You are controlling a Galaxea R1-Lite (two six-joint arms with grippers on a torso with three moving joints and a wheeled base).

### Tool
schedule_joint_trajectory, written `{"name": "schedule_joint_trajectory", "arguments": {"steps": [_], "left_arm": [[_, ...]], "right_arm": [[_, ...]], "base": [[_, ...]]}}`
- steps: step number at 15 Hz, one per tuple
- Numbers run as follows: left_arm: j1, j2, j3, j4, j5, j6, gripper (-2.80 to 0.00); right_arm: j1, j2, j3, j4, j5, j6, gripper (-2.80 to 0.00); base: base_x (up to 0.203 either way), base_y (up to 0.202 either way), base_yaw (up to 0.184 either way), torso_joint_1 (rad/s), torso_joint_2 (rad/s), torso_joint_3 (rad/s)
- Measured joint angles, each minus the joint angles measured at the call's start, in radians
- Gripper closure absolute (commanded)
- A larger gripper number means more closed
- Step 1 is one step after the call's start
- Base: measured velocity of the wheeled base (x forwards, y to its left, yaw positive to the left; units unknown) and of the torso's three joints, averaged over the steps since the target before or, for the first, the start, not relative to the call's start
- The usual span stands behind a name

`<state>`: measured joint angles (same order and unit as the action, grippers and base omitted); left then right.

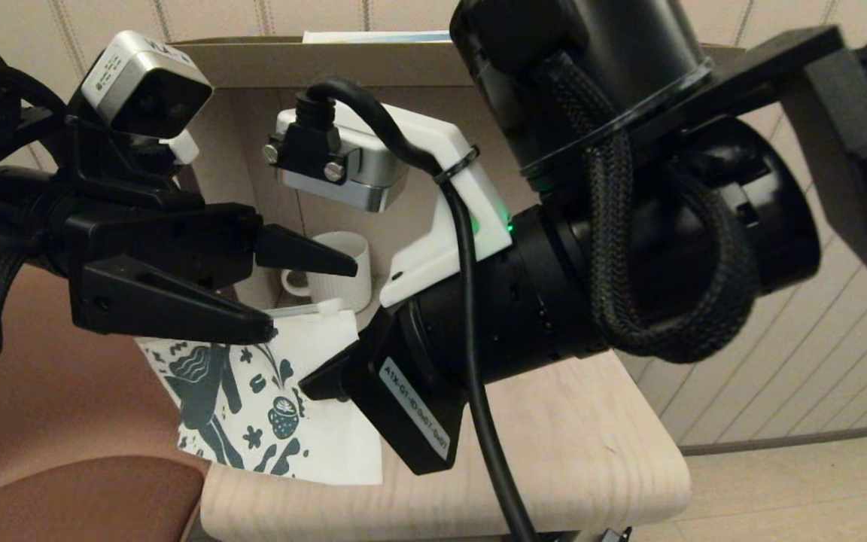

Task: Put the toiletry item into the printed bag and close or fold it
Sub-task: Hand it to the other hand

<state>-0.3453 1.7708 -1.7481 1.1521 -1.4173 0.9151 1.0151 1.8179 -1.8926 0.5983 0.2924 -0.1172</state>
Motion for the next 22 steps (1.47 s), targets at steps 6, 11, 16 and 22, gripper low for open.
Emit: {"name": "schedule_joint_trajectory", "arguments": {"steps": [6,11,16,22], "left_arm": [[0.002,-0.003,0.01,0.002,0.003,0.026,-2.8],[0.002,-0.015,0.021,0.005,0.002,0.043,-2.8],[0.002,-0.026,0.027,0.008,0.001,0.046,-2.8],[0.003,-0.042,0.039,0.01,0.001,0.057,-2.8]], "right_arm": [[0.0,-0.006,0.0,-0.005,-0.01,-0.001,0.0],[0.0,-0.006,0.002,0.004,-0.008,-0.001,0.0],[-0.001,-0.006,0.004,0.003,-0.008,0.0,0.0],[-0.003,-0.006,0.004,0.003,-0.007,0.001,0.0]], "base": [[0.0,0.0,0.0,0.0,0.0,0.0],[0.0,0.0,0.0,0.0,0.0,0.0],[0.0,0.0,0.0,0.0,0.0,0.0],[0.0,0.0,0.0,0.0,0.0,0.0]]}}
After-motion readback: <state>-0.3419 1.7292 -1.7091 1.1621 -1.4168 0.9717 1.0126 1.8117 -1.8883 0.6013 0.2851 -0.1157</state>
